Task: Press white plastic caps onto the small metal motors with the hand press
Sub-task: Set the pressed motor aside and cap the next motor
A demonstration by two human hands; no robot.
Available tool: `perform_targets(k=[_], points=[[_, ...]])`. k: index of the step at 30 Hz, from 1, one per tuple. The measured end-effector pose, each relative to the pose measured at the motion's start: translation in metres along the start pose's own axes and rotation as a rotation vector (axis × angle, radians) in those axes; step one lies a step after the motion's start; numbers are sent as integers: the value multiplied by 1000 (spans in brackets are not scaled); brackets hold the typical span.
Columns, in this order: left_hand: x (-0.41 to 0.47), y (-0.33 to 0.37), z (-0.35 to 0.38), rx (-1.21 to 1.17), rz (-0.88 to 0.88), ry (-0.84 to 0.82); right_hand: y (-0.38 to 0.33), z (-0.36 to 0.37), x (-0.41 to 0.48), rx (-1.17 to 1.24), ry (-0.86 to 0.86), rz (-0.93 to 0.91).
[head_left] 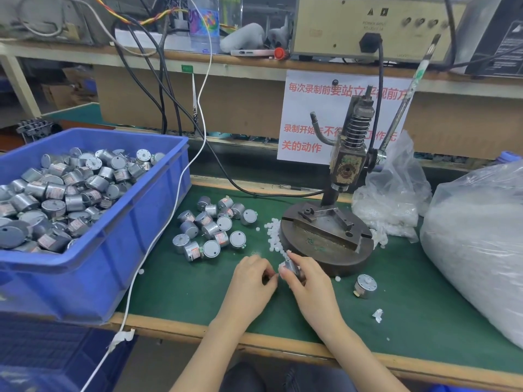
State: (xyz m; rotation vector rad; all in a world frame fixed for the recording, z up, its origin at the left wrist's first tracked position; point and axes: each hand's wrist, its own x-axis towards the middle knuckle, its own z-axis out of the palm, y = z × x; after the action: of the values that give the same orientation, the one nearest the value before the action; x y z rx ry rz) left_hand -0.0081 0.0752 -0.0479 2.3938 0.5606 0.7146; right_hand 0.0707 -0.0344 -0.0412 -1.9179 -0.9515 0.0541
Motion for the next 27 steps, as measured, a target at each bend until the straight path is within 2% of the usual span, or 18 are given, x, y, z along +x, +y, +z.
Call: perform_targets(k=[3, 8, 11, 19, 27], points=[[1, 1, -1, -31, -29, 19, -2, 0, 2, -59, -57, -38], [3, 0, -10, -345, -253, 119, -2, 2, 12, -133, -169, -14], [4, -2, -12, -448, -334, 154, -2, 10, 19, -183, -217, -7], [5, -3, -7, -374, -297, 136, 2, 18, 19, -229, -226, -72], [5, -3, -6, -375, -313, 153, -4, 15, 17, -372, -280, -137]])
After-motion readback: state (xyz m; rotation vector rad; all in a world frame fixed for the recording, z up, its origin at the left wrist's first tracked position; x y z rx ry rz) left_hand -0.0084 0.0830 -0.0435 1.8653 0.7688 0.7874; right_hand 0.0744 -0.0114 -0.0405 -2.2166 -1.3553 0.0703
